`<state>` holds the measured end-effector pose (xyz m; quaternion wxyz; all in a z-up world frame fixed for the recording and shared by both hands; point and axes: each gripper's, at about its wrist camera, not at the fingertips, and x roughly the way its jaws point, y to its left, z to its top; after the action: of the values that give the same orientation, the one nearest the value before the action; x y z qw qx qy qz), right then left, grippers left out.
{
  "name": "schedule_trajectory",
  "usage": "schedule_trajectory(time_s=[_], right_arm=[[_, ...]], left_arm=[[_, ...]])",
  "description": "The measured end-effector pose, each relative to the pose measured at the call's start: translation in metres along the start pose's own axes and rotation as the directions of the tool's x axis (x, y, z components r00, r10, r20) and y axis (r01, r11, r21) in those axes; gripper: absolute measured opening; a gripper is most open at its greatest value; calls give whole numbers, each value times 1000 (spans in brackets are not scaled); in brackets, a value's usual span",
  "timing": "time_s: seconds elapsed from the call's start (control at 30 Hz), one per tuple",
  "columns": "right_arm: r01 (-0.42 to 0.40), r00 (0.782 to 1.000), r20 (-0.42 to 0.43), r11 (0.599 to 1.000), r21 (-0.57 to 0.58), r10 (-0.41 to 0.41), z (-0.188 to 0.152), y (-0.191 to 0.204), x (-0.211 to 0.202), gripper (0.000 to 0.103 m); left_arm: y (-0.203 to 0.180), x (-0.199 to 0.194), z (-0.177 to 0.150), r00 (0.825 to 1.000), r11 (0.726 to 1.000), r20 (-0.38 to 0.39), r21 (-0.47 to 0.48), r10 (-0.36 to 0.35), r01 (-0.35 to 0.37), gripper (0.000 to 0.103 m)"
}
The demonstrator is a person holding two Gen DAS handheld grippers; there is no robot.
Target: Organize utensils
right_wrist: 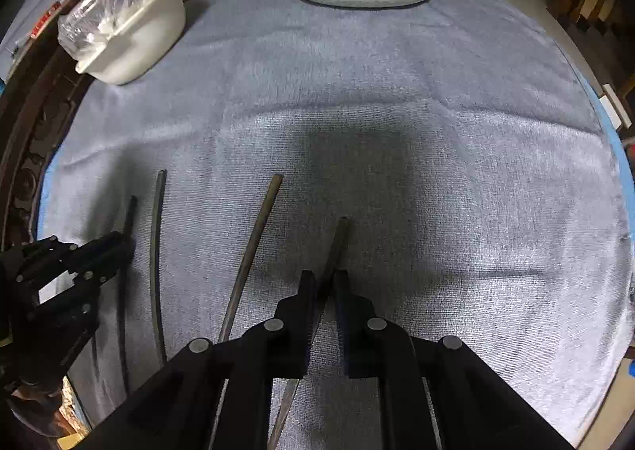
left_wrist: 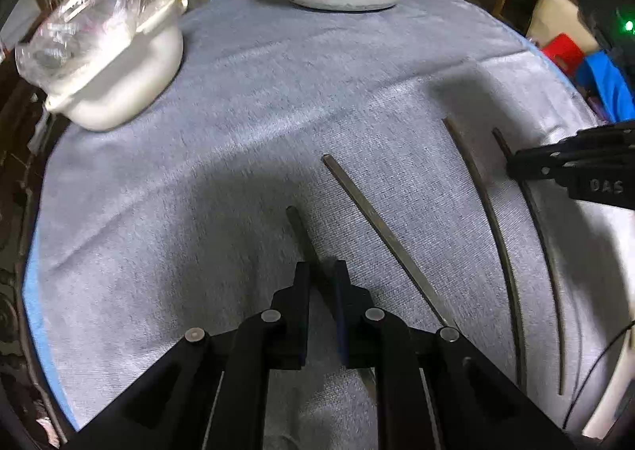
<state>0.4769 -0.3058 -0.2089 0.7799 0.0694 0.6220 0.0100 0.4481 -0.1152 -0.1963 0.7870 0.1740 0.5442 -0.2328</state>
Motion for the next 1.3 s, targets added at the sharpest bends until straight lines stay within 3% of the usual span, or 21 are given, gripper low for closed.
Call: schedule_trajectory(time_s=[0.07,0.13,0.17,0.33,0.47,0.57,0.6,0.83,1.07,1.23,1.3], right_arm=[[18,1000,-13,1000,-13,-18,3,4,1,18],[21,999,-28,999,-32,-22,5,11,2,25],[21,999,-32,999,-37,-22,6,13,3,28],[50,998,-23,998,-49,-51,9,19,6,30],[91,996,9,992,-82,-91,5,25,7,17],[91,996,33,992,-85,-88,1,24,5,9],[81,996,44,993,-80,-77,-1,23,5,8],[-11,989,144,999,-34,15,-27,-1,-17,6],[-129,941,319,991,36,111,-57,-32,-65,6],[-131,897,433,990,59,93,-82,-41,-102,6],[-129,869,488,989,65,81,-98,-44,-122,6]], left_arm=[[12,-1,-2,999,998,-8,-45,-38,37,15],[24,-2,-3,998,993,-7,-105,-59,58,37],[28,-1,-1,998,990,-5,-126,-63,61,40],[30,4,11,998,984,-17,-173,-57,54,41],[27,8,23,999,975,-30,-222,-29,22,40],[20,9,27,999,977,-25,-210,35,-39,17],[20,9,23,999,976,-23,-216,26,-30,8],[27,-11,-8,999,966,31,-260,-7,15,5],[33,-75,-40,982,957,188,-281,-22,76,5],[32,-135,-61,947,953,321,-285,-5,101,5],[29,-153,-67,930,952,367,-283,-1,113,5]])
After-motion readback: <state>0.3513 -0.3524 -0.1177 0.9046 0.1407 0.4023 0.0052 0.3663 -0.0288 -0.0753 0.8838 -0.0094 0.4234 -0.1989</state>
